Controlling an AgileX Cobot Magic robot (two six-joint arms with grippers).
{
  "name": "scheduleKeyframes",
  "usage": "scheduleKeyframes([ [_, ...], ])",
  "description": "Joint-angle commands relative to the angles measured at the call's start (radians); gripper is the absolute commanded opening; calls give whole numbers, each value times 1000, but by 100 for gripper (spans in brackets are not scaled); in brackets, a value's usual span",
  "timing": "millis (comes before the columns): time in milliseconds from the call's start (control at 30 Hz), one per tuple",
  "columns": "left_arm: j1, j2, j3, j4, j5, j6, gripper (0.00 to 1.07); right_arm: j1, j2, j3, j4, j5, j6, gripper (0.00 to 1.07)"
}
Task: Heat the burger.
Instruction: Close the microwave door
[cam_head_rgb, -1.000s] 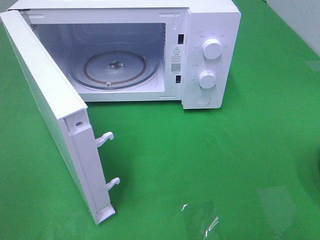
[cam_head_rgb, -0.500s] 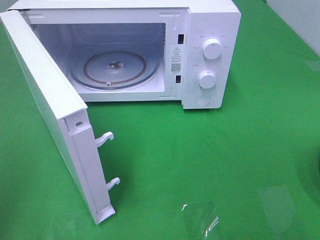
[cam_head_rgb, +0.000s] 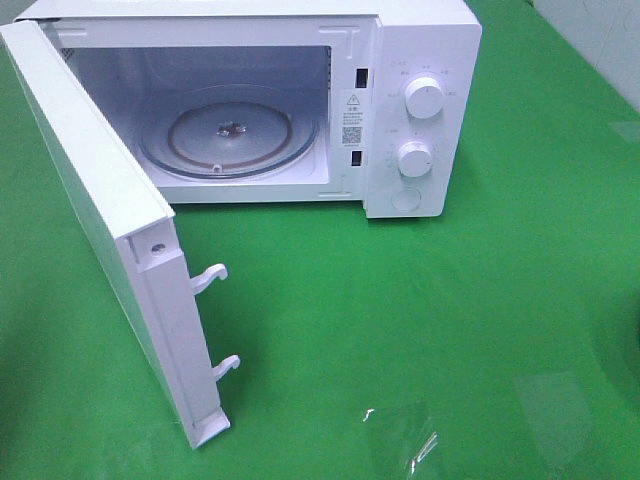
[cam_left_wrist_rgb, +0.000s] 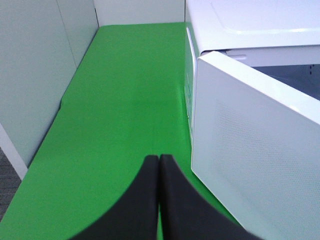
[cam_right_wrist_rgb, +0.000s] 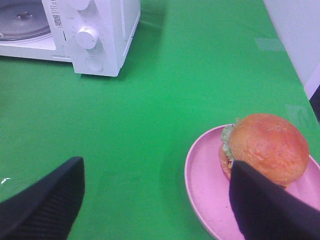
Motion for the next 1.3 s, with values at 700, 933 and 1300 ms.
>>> scheduleKeyframes([
  [700,4,340,289,181,-787,-141,0,-7,-28,2,4,-10,-5,76],
  [933,2,538,260,367,-947,-258,0,-7,-28,2,4,-10,-4,76],
  [1300,2,738,173,561,-1091,-418,0,-7,-28,2,0,-10,2,76],
])
